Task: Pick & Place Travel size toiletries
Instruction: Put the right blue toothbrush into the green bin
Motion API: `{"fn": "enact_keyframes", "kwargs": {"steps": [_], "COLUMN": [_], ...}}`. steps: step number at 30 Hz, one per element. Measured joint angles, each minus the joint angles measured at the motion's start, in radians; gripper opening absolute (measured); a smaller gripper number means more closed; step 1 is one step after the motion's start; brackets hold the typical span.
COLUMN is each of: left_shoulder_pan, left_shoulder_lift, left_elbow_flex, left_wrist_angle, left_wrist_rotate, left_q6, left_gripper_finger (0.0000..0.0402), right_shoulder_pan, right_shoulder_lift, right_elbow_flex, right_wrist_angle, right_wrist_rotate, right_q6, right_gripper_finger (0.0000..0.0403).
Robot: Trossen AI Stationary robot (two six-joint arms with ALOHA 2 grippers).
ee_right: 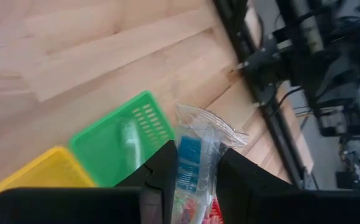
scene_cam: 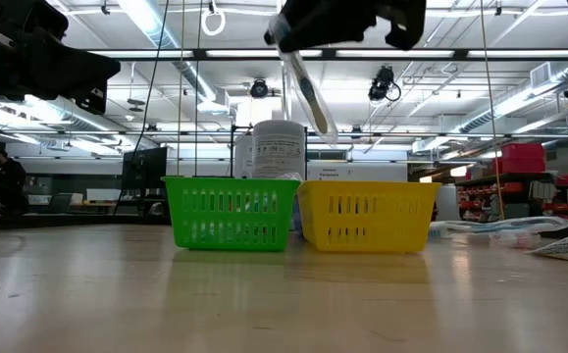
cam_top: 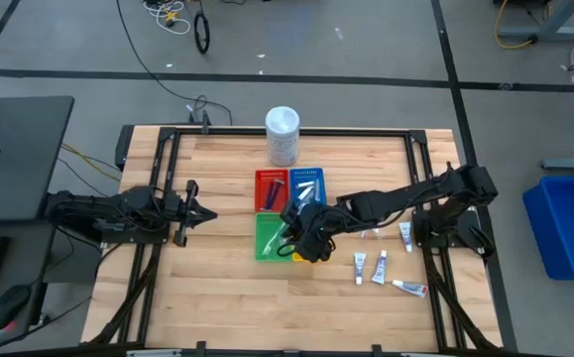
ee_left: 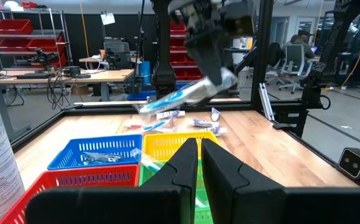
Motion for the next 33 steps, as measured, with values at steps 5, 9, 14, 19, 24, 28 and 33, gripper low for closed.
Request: {"fn": "enact_keyframes", "kwargs": {"steps": [5, 9, 14, 19, 24, 28, 33], "left_shoulder_pan": [0.000, 0.000, 0.000, 0.000, 0.000, 0.000, 0.000], "left_shoulder_lift": [0.000, 0.000, 0.002, 0.002, 0.002, 0.002, 0.002], "left_elbow_flex": [0.000, 0.000, 0.000, 0.000, 0.000, 0.000, 0.000], "left_wrist_angle": [-0.002, -0.006, -0.001, 0.000, 0.000, 0.000, -0.001], "left_wrist_rotate": [0.000, 0.000, -0.002, -0.001, -0.001, -0.001, -0.001], "left_q6": [0.000, 0.000, 0.000, 0.000, 0.000, 0.000, 0.000], "left_gripper_finger": [0.0027, 0.0027, 0.0027, 0.0027, 0.0027, 0.0027, 0.0027], "right_shoulder_pan": [0.000, 0.000, 0.003, 0.003, 0.003, 0.003, 0.003], "right_shoulder_lift": [0.055, 0.108, 0.171, 0.196, 0.212, 0.235, 0.267], "right_elbow_flex": [0.096, 0.188, 0.264, 0.275, 0.275, 0.275, 0.275], "right_wrist_angle": [-0.050, -0.089, -0.130, -0.130, -0.153, -0.160, -0.159], "right_wrist_rotate": [0.022, 0.055, 0.061, 0.061, 0.061, 0.061, 0.061], "right_q6": [0.000, 0.000, 0.000, 0.000, 0.000, 0.000, -0.009], "right_gripper_finger": [0.0092, 0.0093, 0.0091, 0.0093, 0.0092, 0.0091, 0.0093]}}
